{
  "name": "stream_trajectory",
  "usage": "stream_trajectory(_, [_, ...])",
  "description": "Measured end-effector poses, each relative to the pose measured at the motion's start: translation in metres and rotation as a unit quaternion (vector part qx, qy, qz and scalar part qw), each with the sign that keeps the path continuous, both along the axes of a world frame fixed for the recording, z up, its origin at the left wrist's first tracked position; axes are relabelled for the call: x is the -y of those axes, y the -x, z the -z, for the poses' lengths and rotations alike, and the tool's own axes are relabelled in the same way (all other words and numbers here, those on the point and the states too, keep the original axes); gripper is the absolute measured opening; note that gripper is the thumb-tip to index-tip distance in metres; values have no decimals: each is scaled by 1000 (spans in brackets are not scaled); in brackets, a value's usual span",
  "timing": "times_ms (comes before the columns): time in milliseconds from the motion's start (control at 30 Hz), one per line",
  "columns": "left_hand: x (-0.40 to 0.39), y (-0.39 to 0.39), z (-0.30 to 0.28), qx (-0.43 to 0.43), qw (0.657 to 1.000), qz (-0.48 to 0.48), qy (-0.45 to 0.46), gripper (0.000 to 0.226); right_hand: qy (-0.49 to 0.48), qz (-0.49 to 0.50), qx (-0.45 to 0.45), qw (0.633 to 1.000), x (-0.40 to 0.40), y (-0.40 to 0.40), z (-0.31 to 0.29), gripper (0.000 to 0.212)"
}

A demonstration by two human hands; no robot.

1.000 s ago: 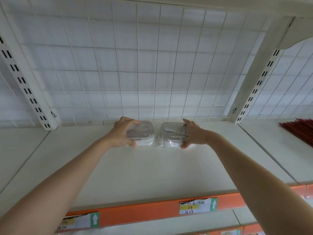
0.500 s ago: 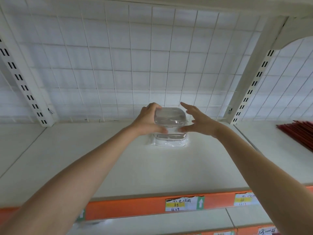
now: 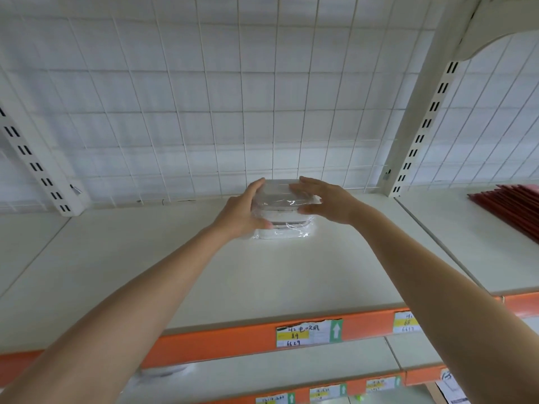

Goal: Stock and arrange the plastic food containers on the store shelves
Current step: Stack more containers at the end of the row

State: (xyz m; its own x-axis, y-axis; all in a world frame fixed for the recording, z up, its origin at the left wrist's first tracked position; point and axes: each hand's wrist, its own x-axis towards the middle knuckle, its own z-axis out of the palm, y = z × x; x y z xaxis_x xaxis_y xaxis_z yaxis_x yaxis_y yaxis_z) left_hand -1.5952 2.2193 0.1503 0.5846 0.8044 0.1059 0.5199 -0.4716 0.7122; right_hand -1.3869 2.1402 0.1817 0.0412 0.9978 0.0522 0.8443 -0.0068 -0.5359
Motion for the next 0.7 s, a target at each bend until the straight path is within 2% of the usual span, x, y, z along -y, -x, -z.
stream_trajectory(300, [-5, -1, 4, -17, 999, -36, 11, 107, 15, -11, 11, 1000, -4, 1, -6, 58])
stream_trajectory(400, [-7, -1, 5, 2, 998, -56, 38, 94, 12, -10, 23, 1000, -7, 1, -6, 58])
stream_trajectory(533, [-5, -7, 1, -47, 997, -67, 8, 65, 4, -9, 98, 995, -10, 5, -5, 57])
stream_trajectory(700, [6, -9, -5, -137, 980, -110, -94, 50, -106, 14, 259, 960, -7, 19, 3, 40])
